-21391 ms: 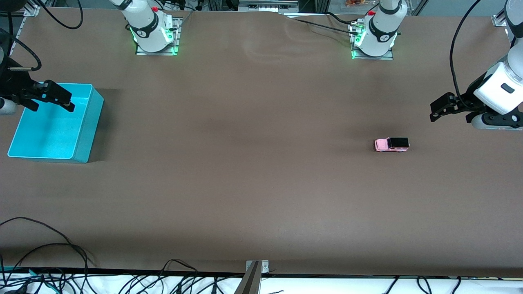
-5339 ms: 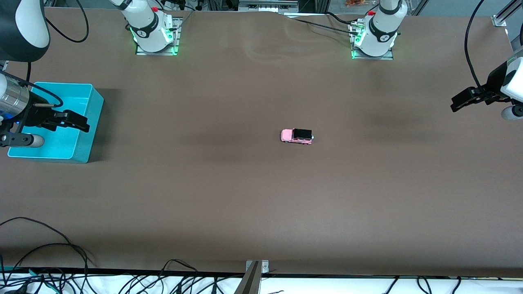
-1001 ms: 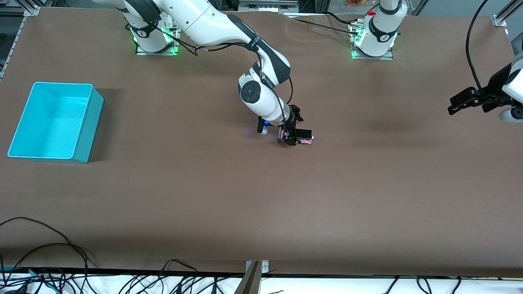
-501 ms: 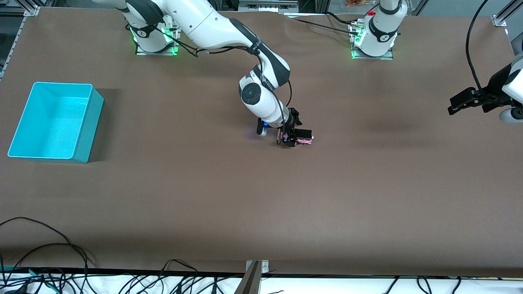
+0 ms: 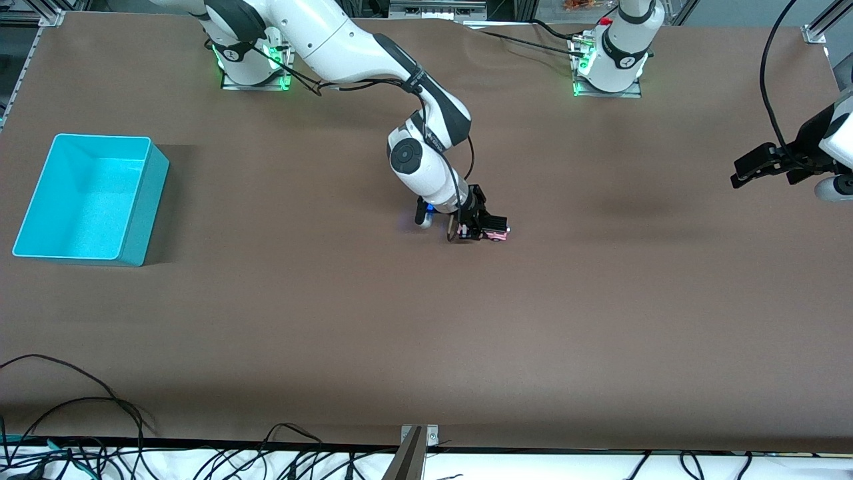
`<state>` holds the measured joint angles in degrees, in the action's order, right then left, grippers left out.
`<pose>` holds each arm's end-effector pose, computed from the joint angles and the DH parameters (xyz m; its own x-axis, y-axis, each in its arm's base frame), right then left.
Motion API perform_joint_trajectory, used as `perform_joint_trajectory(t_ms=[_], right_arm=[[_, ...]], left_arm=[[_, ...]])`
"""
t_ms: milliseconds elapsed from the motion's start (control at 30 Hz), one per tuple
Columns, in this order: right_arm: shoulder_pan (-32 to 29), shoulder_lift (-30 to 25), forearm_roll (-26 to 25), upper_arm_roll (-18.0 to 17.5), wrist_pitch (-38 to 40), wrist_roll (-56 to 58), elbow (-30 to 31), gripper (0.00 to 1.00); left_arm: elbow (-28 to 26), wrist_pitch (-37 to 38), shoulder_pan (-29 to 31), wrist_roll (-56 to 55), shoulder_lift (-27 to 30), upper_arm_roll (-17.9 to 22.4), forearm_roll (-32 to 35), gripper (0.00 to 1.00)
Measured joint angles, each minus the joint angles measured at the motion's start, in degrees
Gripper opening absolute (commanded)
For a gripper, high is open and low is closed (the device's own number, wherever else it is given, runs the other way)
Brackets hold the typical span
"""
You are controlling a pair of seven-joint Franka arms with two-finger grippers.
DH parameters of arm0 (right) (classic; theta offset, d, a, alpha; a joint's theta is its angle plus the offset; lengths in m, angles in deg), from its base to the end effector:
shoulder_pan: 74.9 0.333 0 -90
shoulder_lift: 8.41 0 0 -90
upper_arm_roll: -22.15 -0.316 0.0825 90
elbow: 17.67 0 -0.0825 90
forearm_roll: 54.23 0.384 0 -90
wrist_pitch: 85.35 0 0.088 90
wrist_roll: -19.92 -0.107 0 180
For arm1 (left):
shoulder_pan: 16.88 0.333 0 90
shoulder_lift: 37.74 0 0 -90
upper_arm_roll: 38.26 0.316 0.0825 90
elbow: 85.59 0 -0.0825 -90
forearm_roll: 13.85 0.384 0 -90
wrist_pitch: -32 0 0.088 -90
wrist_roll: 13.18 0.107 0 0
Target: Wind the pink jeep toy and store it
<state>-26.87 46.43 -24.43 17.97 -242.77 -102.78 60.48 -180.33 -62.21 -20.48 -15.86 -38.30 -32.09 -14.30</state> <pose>0.4950 0.5820 0.1812 -0.1168 -0.8523 -0.5099 -0.9882 0.1510 -0.0260 0.5610 0.0241 0.5862 0.9956 0.0921 -0.0193 0.0922 -0.9957 0.0059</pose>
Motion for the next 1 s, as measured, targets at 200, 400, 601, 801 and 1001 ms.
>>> perform_joint_trajectory(t_ms=[200, 400, 601, 801, 1001], right_arm=[[0.0, -0.5, -4.4, 0.8, 3.6, 0.0, -0.5, 0.23], [-0.2, -1.6, -7.8, 3.0, 10.6, 0.0, -1.3, 0.23], [-1.2, -3.7, -8.4, 6.0, 17.6, 0.5, -1.4, 0.23], [-2.7, -5.6, -8.5, 8.1, 23.4, 5.4, -1.5, 0.23], [-4.4, -7.8, -8.5, 10.0, 28.6, 11.4, -1.5, 0.23]], left_arm=[[0.0, 0.0, -0.1, 0.1, 0.0, -0.1, 0.0, 1.0], [0.0, 0.0, -0.2, 0.2, 0.0, -0.3, 0.0, 1.0], [0.0, 0.0, -0.2, 1.0, 0.0, -0.3, 0.0, 1.0], [0.1, 0.0, -0.3, 2.8, 0.0, -0.3, 0.0, 1.0], [0.1, 0.0, -0.5, 3.7, 0.0, -0.4, 0.0, 1.0]])
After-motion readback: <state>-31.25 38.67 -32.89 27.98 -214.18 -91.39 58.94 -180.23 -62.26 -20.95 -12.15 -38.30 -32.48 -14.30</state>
